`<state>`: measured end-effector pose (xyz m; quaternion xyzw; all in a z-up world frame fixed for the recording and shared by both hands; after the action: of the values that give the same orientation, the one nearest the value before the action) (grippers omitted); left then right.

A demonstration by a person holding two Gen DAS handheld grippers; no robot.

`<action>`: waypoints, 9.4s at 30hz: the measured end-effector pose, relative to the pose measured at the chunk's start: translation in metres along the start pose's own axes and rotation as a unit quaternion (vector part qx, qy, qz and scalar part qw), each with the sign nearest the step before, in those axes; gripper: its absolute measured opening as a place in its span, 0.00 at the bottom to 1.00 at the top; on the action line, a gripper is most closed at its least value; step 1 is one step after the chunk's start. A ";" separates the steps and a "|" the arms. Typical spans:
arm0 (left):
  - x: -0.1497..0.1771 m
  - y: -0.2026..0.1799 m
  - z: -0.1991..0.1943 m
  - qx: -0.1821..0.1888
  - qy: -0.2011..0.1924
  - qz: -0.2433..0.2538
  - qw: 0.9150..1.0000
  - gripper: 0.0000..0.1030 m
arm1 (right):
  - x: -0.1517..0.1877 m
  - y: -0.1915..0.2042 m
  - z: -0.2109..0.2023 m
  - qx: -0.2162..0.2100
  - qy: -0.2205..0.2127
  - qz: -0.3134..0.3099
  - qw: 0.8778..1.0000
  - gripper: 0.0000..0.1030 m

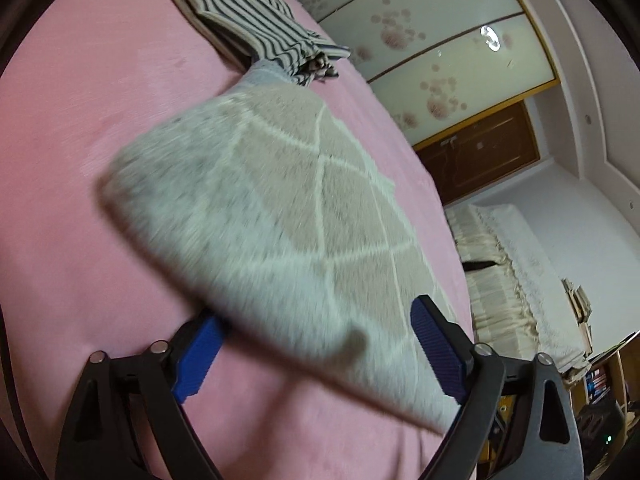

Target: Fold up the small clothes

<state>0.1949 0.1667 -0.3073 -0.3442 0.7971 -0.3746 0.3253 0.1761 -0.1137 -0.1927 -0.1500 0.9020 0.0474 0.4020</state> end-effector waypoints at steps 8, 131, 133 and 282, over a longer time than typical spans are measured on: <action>-0.029 -0.013 0.030 0.019 -0.030 -0.025 0.999 0.98 | -0.012 -0.005 0.025 0.011 -0.013 -0.002 1.000 0.39; 0.122 -0.178 0.056 -0.145 0.078 0.334 0.928 0.83 | 0.067 -0.218 -0.017 -0.020 0.064 0.239 0.969 0.01; 0.122 -0.177 0.056 -0.145 0.078 0.333 0.928 0.83 | 0.058 -0.221 -0.027 -0.042 0.049 0.243 0.968 0.06; 0.112 -0.171 0.132 -0.087 0.232 0.258 0.934 0.96 | 0.021 -0.186 0.077 -0.205 0.095 0.202 0.953 0.60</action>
<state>0.2876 -0.0537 -0.2626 -0.0568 0.9413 -0.2763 0.1855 0.2745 -0.2792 -0.2536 -0.0473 0.9186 0.2967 0.2567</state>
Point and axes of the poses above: each gripper's, at about its wrist camera, not at the fingertips, and z roughly the way its jaws point, y to its left, x to its underside, the point moved 2 cm from there along z, roughly the way its jaws point, and after that the axes turned 9 degrees about -z, right-handed, at the moved point
